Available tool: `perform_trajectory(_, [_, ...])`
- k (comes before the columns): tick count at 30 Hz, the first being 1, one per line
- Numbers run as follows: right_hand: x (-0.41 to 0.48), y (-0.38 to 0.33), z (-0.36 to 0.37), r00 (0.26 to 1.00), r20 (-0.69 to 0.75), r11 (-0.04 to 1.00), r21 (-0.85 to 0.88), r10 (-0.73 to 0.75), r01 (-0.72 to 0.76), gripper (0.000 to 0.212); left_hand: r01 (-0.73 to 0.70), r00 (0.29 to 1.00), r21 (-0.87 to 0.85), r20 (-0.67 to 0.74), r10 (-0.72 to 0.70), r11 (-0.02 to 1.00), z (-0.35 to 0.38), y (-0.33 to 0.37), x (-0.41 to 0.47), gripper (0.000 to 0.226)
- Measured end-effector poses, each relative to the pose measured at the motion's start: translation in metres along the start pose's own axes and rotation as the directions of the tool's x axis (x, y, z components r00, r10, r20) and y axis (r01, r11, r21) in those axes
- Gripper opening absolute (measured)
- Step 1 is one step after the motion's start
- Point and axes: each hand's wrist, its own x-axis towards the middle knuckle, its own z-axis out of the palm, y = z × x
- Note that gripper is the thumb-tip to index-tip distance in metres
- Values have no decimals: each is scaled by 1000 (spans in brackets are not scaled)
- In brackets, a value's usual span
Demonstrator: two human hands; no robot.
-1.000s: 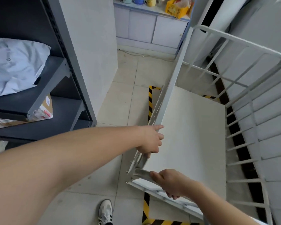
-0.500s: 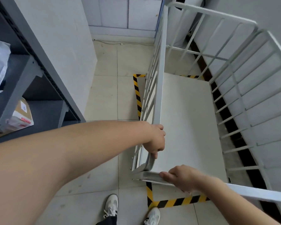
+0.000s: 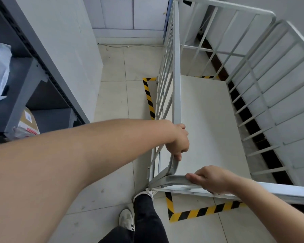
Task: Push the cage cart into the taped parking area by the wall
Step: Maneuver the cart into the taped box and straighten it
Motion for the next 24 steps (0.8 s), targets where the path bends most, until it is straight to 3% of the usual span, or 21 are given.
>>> perform_trajectory(18, [-3,-2,-2,1000,-5,1000,-14,-11,11,57,-28,1000,17,-7,28,999,-5,1,-1,44])
perform_trajectory(24, [7,9,-13,1000,15,1000,17,5,-5,67,17,1000,-17,9,-17,1000,-17,-10,-1,46])
